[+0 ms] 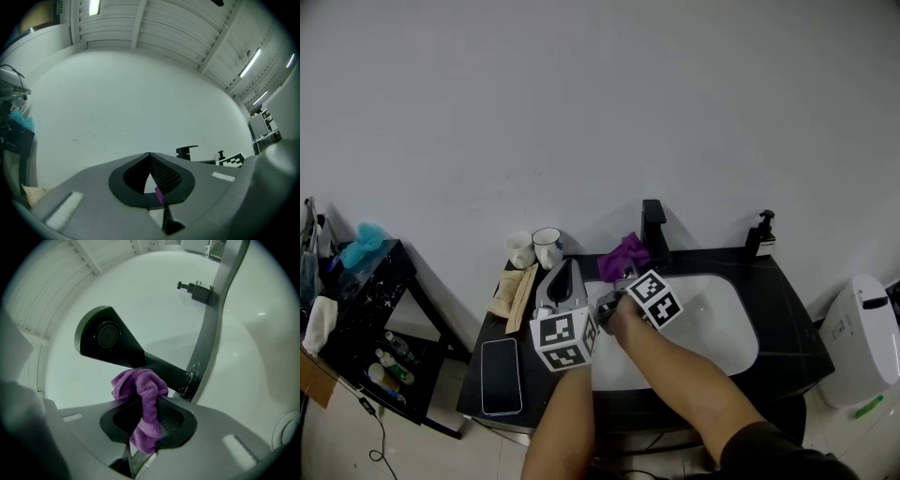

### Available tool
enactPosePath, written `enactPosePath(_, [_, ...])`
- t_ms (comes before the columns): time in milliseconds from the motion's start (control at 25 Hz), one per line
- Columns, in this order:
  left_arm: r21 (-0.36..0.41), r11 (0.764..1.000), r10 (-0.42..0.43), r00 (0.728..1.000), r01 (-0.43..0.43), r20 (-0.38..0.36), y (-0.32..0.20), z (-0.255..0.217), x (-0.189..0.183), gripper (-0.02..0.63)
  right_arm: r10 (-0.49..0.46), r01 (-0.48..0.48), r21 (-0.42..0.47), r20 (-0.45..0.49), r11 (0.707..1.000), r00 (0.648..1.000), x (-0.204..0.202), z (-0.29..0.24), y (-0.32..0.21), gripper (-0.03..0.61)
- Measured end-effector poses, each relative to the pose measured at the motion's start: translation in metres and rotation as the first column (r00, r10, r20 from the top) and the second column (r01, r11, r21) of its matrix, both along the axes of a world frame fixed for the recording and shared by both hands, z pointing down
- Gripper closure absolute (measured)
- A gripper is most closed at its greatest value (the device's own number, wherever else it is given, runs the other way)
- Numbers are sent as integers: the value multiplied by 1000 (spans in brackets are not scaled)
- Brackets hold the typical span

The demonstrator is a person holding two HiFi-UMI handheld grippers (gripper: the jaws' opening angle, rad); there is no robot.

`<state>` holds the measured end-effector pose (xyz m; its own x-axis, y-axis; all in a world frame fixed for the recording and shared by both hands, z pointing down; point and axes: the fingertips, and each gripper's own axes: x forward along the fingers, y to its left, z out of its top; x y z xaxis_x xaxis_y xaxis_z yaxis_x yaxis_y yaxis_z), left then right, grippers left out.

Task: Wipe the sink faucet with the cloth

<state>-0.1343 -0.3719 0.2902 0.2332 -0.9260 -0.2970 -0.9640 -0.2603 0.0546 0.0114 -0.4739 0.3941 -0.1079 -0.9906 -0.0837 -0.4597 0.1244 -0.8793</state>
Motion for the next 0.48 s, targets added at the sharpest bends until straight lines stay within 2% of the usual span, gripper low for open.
enactPosePath(120, [-11, 1000, 2, 1000, -2, -2, -2, 3, 0, 597, -9, 9, -4, 15, 1000, 1000, 2, 0, 2, 494])
enactPosePath(240, [-18, 1000, -1, 1000, 1, 0, -3, 5, -1, 597, -66, 66, 17, 10, 998, 998, -7, -10, 10, 495])
enactPosePath(360, [-16, 1000, -16, 1000, 16, 0, -3, 4, -4, 597, -159, 161, 50, -42, 986, 986, -26, -25, 25, 495])
enactPosePath(480, [-22, 999, -35, 999, 34, -19, -3, 6, -10, 597, -271, 283, 82, -133, 955, 953, -43, -41, 51, 495])
